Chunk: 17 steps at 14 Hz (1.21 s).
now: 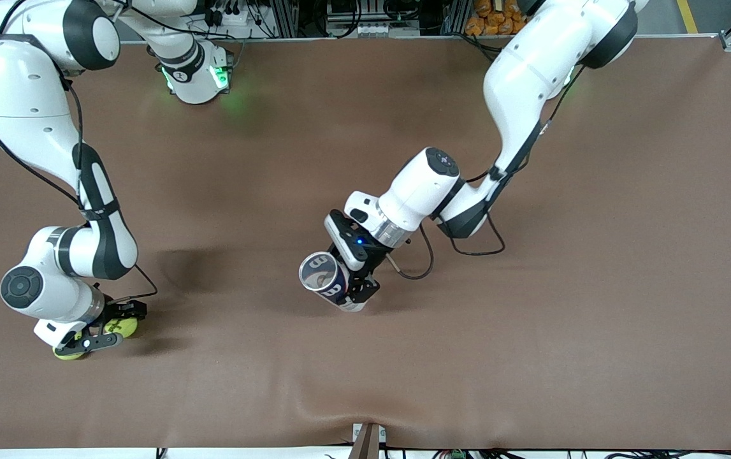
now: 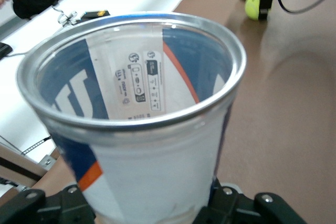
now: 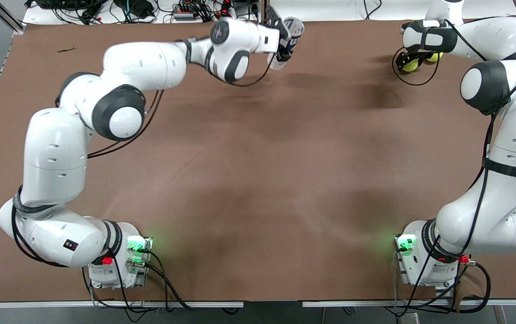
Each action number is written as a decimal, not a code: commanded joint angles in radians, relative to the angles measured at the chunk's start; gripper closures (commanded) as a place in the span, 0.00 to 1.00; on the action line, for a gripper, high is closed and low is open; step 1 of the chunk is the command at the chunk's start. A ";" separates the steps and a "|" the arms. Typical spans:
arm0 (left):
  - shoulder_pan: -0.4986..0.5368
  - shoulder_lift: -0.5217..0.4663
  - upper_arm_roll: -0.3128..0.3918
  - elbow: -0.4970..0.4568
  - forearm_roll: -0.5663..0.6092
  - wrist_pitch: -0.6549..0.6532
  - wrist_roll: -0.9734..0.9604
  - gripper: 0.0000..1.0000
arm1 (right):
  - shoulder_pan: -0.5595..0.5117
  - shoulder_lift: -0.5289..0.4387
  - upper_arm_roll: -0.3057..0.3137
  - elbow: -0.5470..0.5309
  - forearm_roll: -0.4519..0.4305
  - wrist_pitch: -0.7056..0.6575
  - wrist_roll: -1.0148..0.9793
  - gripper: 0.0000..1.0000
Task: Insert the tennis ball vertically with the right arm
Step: 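Stand the tube upright with the left gripper while the right gripper reaches the balls, then grasp the Wilson tennis ball with the right gripper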
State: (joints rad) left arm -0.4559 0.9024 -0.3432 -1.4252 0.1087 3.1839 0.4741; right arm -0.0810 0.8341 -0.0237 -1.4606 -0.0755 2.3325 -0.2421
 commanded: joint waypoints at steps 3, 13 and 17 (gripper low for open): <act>0.002 0.119 -0.022 0.005 -0.020 0.246 -0.156 0.29 | -0.013 0.011 0.018 0.034 -0.004 0.001 0.083 0.72; -0.012 0.184 -0.019 -0.021 -0.006 0.326 -0.293 0.29 | 0.137 -0.148 0.064 0.138 0.186 -0.355 0.395 0.72; -0.012 0.184 -0.019 -0.047 -0.004 0.349 -0.287 0.28 | 0.272 -0.148 0.065 0.266 0.188 -0.498 0.738 0.73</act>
State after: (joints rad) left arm -0.4691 1.0834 -0.3569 -1.4482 0.1034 3.5193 0.1800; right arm 0.1309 0.6799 0.0480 -1.2458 0.1011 1.8713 0.3483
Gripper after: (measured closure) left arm 0.278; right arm 0.339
